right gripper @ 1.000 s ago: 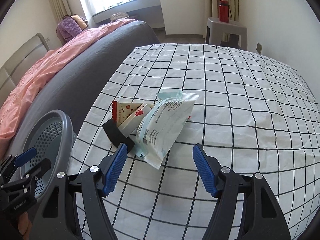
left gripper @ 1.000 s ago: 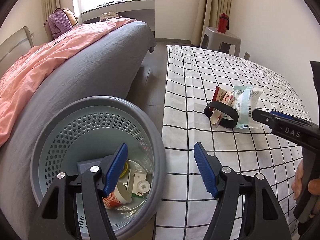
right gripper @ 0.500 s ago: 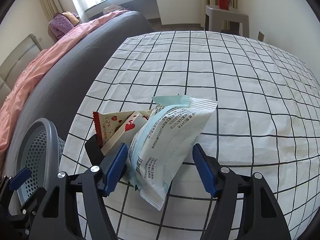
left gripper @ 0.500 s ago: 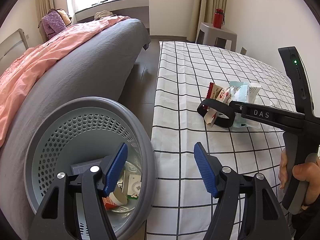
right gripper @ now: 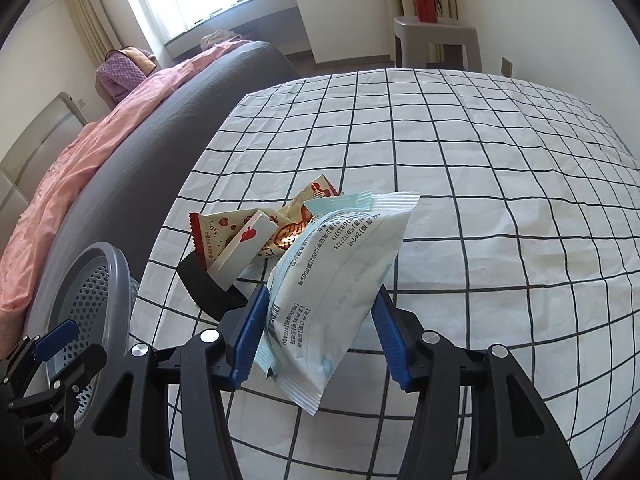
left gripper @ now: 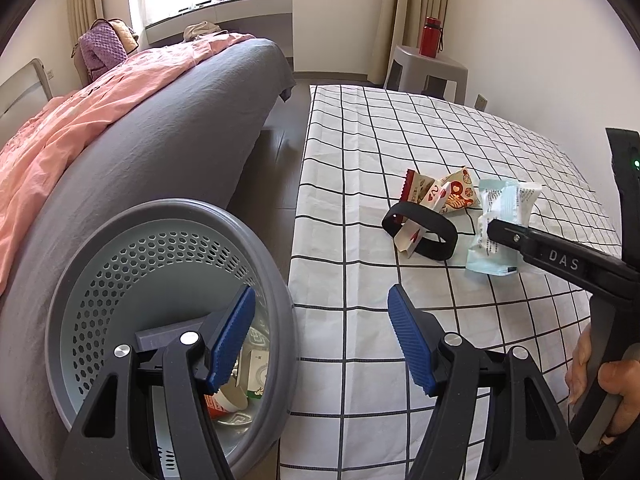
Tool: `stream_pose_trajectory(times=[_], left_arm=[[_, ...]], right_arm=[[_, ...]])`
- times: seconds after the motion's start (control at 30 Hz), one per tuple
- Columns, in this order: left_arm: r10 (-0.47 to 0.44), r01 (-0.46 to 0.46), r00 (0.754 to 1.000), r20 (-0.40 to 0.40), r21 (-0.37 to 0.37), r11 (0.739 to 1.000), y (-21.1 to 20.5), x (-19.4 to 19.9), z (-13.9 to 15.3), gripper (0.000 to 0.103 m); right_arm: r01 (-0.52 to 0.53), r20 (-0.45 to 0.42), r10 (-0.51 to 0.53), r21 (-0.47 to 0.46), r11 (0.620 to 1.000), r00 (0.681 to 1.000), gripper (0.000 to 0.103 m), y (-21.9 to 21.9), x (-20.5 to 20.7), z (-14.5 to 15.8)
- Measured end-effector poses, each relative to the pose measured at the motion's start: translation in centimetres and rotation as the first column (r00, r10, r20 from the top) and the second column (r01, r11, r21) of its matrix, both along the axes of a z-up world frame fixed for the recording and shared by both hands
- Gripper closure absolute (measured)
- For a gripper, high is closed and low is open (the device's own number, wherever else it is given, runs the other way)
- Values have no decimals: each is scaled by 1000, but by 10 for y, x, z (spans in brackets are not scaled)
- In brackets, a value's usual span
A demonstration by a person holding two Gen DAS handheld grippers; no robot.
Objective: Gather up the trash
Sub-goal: 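Grasp the red-white candy wrapper strip with the left gripper while the right gripper holds the packet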
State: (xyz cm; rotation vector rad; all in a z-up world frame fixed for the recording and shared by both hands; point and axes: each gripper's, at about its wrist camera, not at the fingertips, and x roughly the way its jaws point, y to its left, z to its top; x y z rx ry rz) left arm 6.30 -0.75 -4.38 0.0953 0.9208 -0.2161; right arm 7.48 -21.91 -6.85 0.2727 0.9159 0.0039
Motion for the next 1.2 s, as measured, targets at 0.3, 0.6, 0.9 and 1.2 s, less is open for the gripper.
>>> stream_pose_trajectory(times=[0.3, 0.6, 0.9, 1.2], left_arm=[[-56, 56, 998, -3, -12, 998, -32, 24, 7, 37], [-142, 142, 990, -11, 43, 989, -75, 61, 2, 37], [-119, 121, 991, -58, 47, 991, -87, 80, -20, 37], [-82, 88, 993, -79, 78, 993, -67, 66, -31, 37]], right_arm=[[44, 25, -44, -3, 999, 999, 51, -20, -30, 6], [90, 33, -91, 42, 995, 995, 51, -40, -41, 4], [78, 37, -80, 60, 995, 996, 51, -39, -41, 2], [68, 48, -71, 71, 995, 996, 51, -38, -43, 6]])
